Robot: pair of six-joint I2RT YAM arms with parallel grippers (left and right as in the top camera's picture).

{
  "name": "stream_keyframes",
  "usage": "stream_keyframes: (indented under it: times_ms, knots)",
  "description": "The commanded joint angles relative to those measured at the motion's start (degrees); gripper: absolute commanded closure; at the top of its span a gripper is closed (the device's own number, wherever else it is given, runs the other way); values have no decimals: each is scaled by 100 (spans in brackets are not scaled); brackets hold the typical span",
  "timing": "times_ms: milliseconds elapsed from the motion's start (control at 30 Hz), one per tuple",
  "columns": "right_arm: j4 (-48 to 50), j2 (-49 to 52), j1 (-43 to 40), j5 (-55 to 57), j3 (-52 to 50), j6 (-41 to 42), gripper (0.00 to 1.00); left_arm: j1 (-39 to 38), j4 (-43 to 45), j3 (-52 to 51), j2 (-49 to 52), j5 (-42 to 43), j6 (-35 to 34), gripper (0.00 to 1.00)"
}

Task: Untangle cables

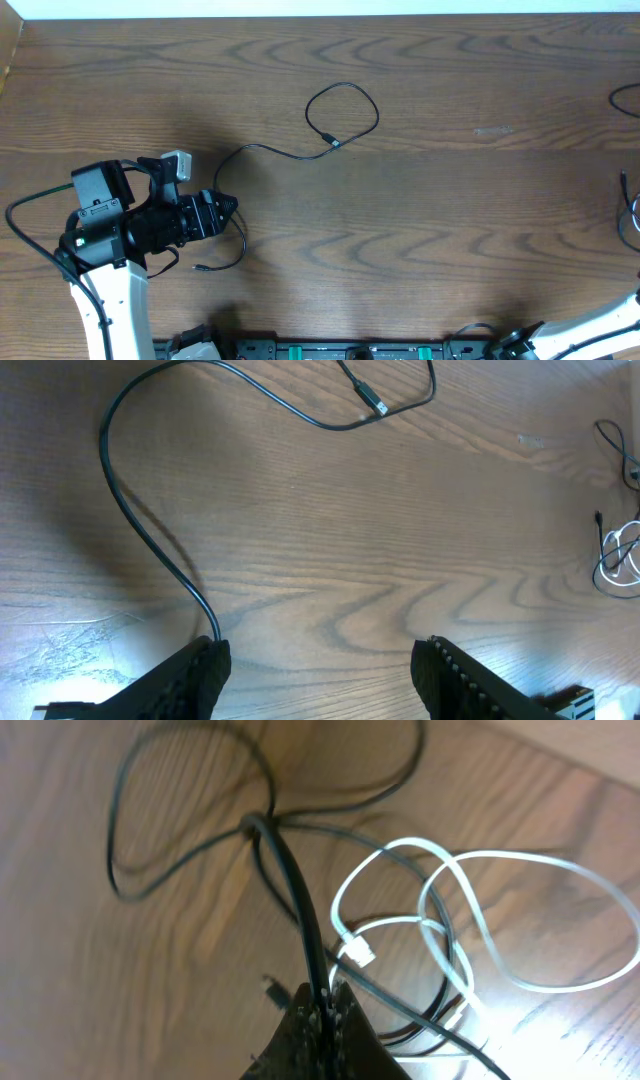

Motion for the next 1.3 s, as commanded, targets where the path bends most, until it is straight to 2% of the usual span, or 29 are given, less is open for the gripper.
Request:
stream_keyframes:
  times_ms: [0,33,67,100,133,400,600,767,867,1100,1267]
  knots:
    - [52,-111,-323,-776,114,466,98,-13,-15,31,-15,7,57,36]
    - [57,-111,-380,-841,114,570,86,-13,-15,31,-15,9,55,36]
    - [74,-111,-431,-905,114,673,59,-13,-17,31,-15,9,55,36]
    - [83,-111,-463,-986,114,730,17,-13,-31,31,-15,9,55,36]
    - [87,-111,-474,-1069,114,726,1,-13,-37,31,-15,9,55,36]
    - [-81,-111,-245,-1504,114,697,1,-13,-74,31,-15,7,59,36]
    - [-824,-111,761,-1606,111,-374,1,-13,-48,31,-15,-20,101,36]
    - [-1257,-111,1989,-1606,105,-1652,1,-13,31,31,-15,-59,98,36]
    - [-1432,-109,2730,-1604,103,-2402,1,-13,35,31,-13,-483,90,37]
    - [-1735,-98,4697,-1543,101,-3281,1,-13,42,31,-13,-636,35,39]
    - [-1952,-42,5974,-1351,76,-4487,1,-13,365,31,-15,-636,26,34]
